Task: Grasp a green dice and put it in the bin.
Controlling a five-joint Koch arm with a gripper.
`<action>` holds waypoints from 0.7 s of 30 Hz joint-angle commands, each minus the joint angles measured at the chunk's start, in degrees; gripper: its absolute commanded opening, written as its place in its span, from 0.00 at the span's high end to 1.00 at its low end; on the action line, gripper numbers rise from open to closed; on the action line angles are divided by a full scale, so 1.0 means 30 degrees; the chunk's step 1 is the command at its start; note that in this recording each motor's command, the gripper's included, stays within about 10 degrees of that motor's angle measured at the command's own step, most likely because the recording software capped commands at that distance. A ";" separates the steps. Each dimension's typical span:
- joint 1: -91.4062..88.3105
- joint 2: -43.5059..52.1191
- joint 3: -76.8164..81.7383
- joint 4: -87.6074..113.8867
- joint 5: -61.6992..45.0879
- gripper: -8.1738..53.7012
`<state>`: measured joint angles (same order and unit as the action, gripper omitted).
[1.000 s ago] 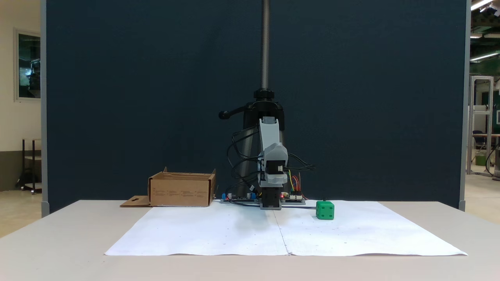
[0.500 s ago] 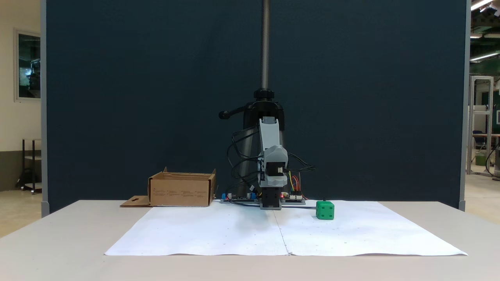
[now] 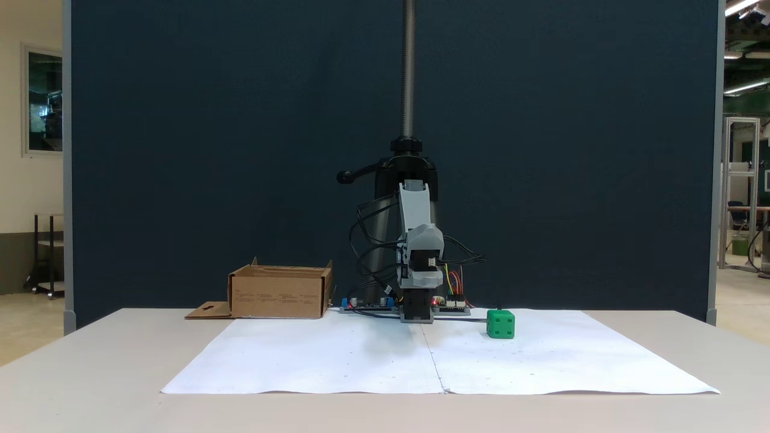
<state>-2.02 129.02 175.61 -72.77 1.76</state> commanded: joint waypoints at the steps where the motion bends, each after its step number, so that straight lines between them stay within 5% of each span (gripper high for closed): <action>1: -0.0293 0.2109 0.1230 -0.0439 -0.0762 0.14; 21: 0.1025 0.2109 0.1230 -0.1289 -0.0791 0.14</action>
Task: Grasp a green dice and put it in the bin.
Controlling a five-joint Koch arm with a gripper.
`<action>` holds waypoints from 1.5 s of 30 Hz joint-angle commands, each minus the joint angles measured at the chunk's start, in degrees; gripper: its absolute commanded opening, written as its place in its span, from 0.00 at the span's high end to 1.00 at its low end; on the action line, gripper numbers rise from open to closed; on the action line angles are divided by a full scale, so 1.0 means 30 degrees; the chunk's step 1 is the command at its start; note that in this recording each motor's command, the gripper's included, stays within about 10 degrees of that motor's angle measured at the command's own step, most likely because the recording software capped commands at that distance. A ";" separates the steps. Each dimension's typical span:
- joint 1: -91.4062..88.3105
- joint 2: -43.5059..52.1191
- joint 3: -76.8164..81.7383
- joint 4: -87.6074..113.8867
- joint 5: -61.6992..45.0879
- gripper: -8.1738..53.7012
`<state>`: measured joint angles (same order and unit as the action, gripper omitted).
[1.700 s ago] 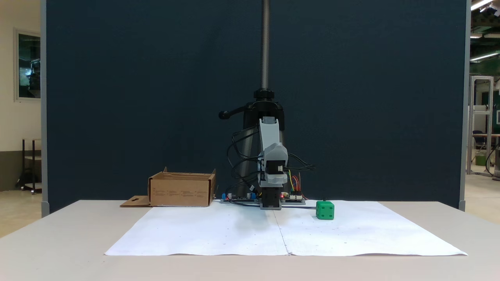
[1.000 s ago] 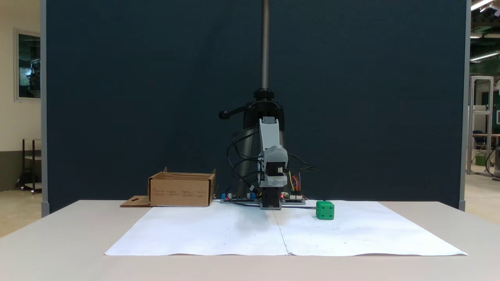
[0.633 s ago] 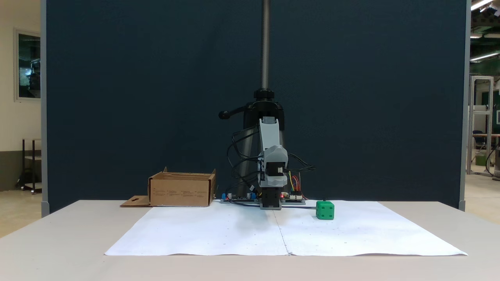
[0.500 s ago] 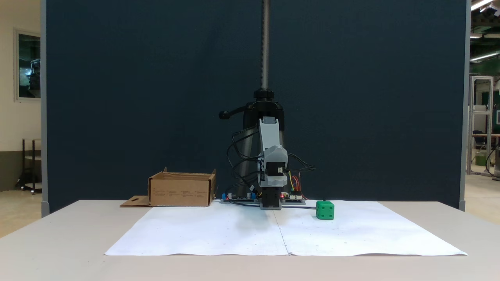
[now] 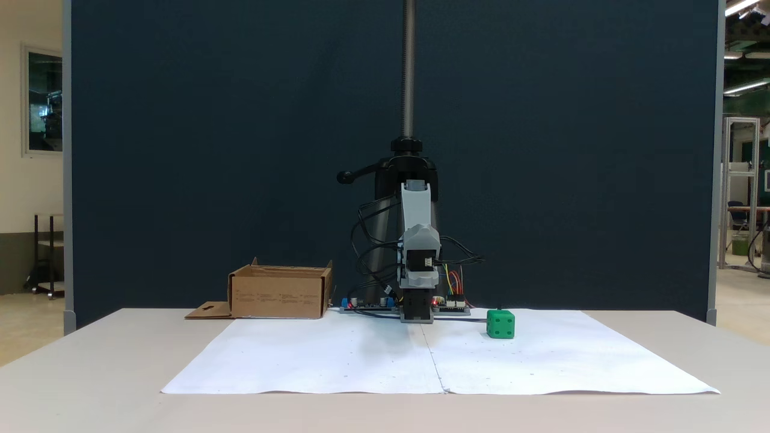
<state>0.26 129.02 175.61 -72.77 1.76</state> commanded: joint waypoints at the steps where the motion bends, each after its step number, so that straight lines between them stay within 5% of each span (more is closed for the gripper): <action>1: 0.0264 0.2109 0.1230 -0.1289 -0.0791 0.14; 25: 0.0908 0.2139 0.0322 -0.1289 -0.1025 0.16; 45: -0.1729 0.2109 -1.3945 2.4896 0.2080 0.17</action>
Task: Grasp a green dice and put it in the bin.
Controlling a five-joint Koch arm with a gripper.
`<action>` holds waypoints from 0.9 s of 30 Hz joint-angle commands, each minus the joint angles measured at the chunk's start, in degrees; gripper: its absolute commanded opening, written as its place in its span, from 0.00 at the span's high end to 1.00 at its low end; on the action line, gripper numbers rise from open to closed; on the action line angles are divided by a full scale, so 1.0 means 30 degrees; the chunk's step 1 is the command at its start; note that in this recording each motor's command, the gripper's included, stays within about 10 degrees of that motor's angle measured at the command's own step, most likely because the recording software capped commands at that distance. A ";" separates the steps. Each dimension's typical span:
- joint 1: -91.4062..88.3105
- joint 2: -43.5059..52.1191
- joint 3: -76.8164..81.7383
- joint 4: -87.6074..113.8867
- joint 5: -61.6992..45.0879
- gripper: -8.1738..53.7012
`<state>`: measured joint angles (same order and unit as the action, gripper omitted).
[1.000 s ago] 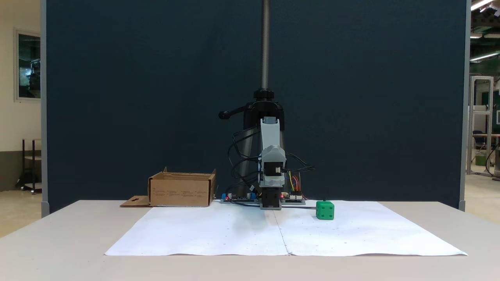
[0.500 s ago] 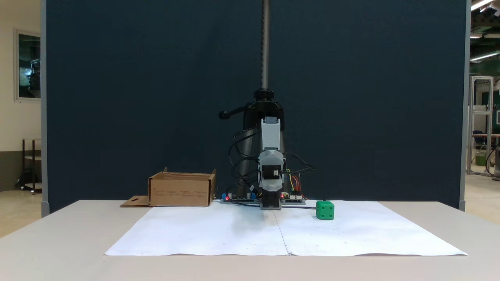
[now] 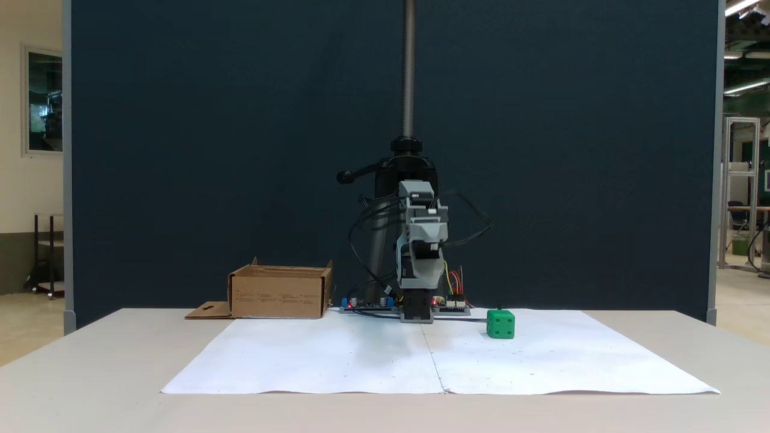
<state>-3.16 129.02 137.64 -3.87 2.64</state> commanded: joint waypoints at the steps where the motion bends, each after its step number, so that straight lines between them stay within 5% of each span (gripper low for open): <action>1: -0.0791 0.2109 -0.1904 0.3099 0.2109 0.17; 18: -0.4248 0.1260 -0.6855 1.9658 1.0078 0.17; 27: -0.9346 0.0879 -0.7236 2.0420 1.2539 0.16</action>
<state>-28.21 128.94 118.56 55.20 34.28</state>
